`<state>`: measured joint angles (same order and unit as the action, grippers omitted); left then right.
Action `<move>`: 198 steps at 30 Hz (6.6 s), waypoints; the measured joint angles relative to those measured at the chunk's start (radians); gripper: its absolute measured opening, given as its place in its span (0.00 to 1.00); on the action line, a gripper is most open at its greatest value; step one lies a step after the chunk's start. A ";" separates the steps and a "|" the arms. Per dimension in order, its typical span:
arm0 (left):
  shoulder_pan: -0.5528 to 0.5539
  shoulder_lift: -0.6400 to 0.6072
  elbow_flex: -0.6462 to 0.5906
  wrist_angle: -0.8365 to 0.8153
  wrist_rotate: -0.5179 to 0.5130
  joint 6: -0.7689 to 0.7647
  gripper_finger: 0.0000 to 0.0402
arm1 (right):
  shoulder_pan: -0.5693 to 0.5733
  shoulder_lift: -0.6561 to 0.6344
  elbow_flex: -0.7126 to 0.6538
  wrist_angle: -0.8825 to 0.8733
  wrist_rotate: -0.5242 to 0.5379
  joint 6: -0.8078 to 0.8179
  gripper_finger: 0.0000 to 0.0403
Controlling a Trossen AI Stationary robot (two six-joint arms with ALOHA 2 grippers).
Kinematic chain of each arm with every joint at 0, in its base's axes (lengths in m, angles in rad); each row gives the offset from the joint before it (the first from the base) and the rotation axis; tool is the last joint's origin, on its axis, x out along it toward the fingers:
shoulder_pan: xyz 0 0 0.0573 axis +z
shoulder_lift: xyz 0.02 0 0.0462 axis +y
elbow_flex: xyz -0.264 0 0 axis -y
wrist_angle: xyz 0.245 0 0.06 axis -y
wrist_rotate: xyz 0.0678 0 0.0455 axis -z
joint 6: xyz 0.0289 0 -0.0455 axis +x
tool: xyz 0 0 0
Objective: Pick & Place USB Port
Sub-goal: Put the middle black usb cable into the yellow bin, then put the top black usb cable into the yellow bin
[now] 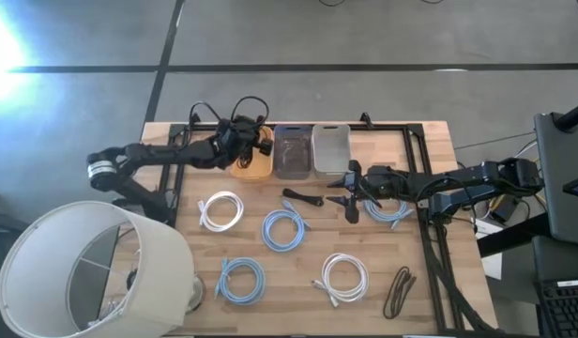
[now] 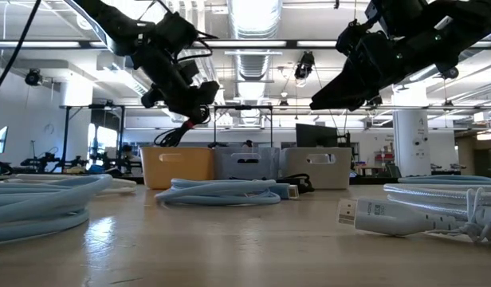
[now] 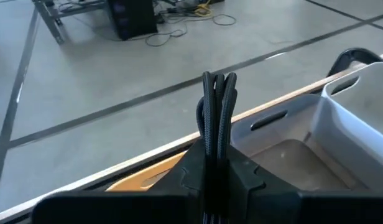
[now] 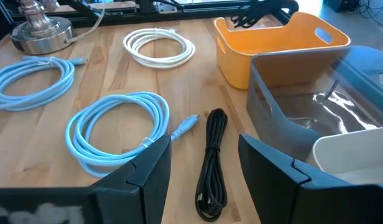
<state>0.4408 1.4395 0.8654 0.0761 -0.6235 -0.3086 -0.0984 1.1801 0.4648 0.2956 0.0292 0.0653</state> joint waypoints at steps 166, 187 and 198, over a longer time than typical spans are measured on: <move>-0.487 -0.098 -0.243 0.134 0.338 0.384 0.39 | -0.006 0.556 0.249 -0.125 0.098 0.096 0.18; -0.487 -0.098 -0.243 0.133 0.337 0.389 0.39 | 0.050 0.550 0.379 -0.227 0.037 0.093 0.14; -0.487 -0.088 -0.243 0.132 0.369 0.414 0.39 | 0.086 0.550 0.481 -0.241 0.039 0.055 0.14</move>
<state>-0.0464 1.3514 0.6220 0.2077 -0.2543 0.1054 -0.0126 1.7302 0.9454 0.0542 0.0683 0.1203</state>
